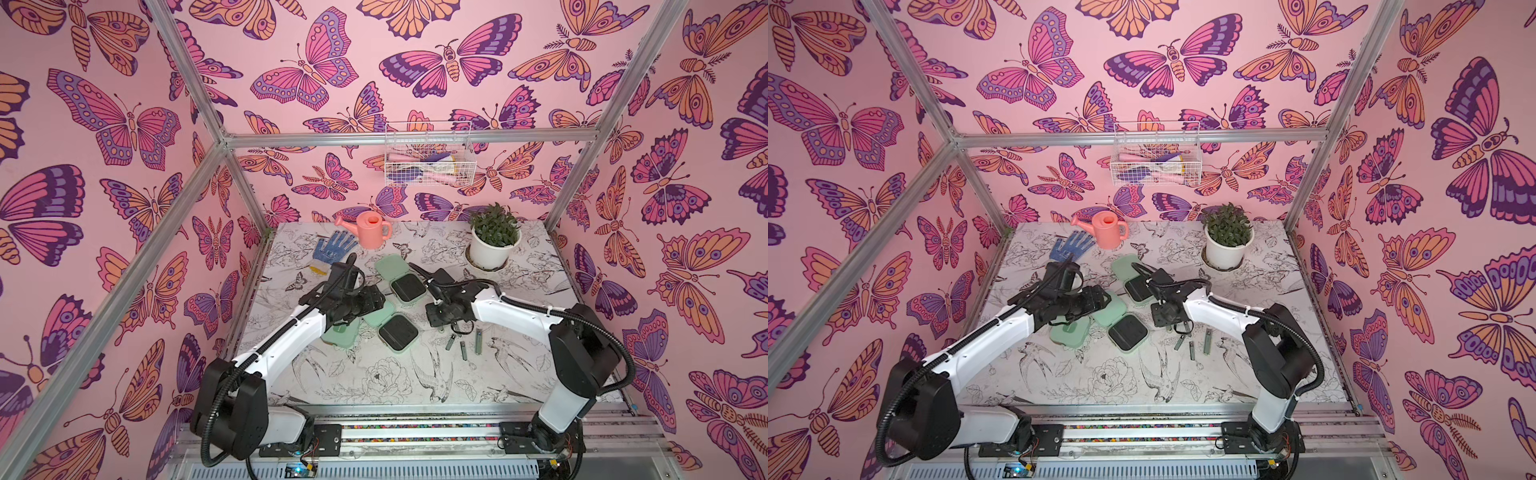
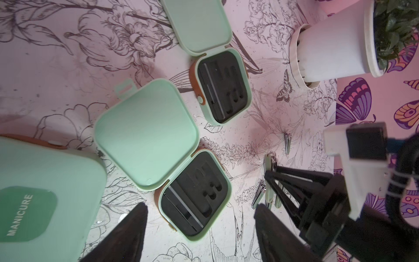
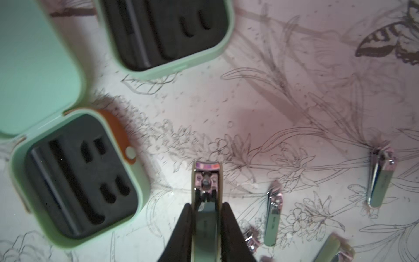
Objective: Organize nail clipper sets
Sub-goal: Pick up the nail clipper from the center of the board, then place the nail clipper in the storage box.
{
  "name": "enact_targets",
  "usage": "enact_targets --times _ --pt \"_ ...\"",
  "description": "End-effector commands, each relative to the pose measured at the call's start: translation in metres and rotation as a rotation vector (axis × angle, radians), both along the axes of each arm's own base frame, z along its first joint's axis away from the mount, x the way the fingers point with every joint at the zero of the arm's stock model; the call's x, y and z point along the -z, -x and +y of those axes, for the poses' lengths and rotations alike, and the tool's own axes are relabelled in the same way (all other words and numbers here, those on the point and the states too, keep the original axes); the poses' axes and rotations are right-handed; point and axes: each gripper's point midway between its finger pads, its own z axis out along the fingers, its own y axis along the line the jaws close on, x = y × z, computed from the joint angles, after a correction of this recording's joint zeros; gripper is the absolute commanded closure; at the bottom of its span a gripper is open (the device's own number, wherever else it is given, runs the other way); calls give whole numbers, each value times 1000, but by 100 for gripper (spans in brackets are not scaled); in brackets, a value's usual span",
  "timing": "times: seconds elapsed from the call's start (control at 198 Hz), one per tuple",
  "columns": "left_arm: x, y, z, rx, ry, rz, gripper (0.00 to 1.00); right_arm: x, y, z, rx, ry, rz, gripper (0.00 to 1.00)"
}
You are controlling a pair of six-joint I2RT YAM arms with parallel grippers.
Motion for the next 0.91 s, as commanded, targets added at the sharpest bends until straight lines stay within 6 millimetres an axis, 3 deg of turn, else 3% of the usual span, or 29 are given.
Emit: enact_targets --times 0.0,0.147,0.248,0.273,0.425,0.905 --pt "-2 6 12 -25 21 10 24 -19 17 24 -157 45 -43 86" --pt "-1 12 21 -42 19 27 24 -21 34 61 -313 56 -67 86" --pt "4 16 23 -44 13 47 24 -17 40 80 -380 55 -69 86" --pt "-7 17 24 -47 24 16 24 -16 41 84 -397 57 -71 86" --pt "-6 23 28 -53 19 23 24 -7 45 108 -467 64 -59 86" --pt "-4 31 50 -106 -37 22 24 21 34 133 -548 66 -55 87"
